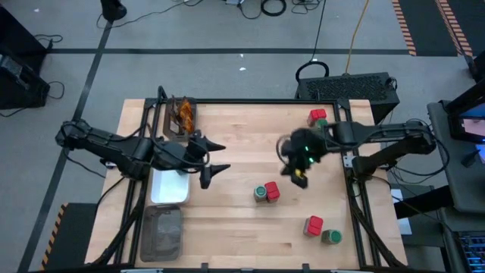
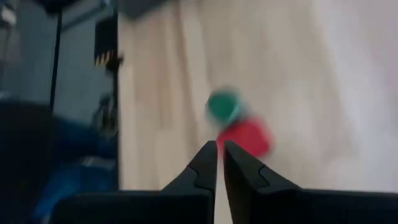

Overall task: Sort spices by type
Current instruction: Put the bottom green seasoning bottle into the white bin

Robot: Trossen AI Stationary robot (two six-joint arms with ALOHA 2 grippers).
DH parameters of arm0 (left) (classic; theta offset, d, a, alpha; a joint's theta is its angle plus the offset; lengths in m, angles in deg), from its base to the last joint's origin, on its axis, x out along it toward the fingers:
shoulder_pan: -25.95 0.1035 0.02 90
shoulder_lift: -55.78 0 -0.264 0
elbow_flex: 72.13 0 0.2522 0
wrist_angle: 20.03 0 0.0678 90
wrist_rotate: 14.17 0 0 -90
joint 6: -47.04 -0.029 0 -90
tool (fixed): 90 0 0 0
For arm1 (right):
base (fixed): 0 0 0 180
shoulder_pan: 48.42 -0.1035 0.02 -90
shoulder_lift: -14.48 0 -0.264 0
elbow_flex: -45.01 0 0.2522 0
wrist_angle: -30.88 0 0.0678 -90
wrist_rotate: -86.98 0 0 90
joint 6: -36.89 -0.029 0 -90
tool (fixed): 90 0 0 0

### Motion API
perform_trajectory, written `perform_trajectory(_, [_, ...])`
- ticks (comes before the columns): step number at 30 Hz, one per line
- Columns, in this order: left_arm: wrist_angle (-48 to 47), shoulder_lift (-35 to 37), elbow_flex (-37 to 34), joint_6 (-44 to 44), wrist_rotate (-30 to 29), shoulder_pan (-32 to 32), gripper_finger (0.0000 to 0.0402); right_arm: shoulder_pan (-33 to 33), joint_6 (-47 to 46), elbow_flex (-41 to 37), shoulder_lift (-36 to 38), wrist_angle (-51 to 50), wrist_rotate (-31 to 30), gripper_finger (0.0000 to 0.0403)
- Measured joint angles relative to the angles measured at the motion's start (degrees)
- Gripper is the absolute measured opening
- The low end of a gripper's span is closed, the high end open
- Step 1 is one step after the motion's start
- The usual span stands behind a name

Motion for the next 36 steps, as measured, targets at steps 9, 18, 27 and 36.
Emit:
perform_trajectory(9, [1.1,-0.7,0.0,-4.0,5.8,3.7,0.0322,-18.5,-28.8,2.0,0.0,-12.8,2.7,0.0008])
perform_trajectory(18, [6.3,-5.6,0.0,-8.1,12.9,7.0,0.0322,-32.1,-60.7,2.0,0.0,-11.4,6.2,0.0008])
perform_trajectory(27, [15.4,-13.0,0.0,-8.3,21.0,9.6,0.0322,-37.9,-70.7,2.0,0.0,-14.7,2.7,0.0033])
perform_trajectory(36, [18.5,-14.1,0.0,-8.0,22.9,11.6,0.0321,-41.2,-69.6,1.9,-6.0,-17.4,3.1,0.0154])
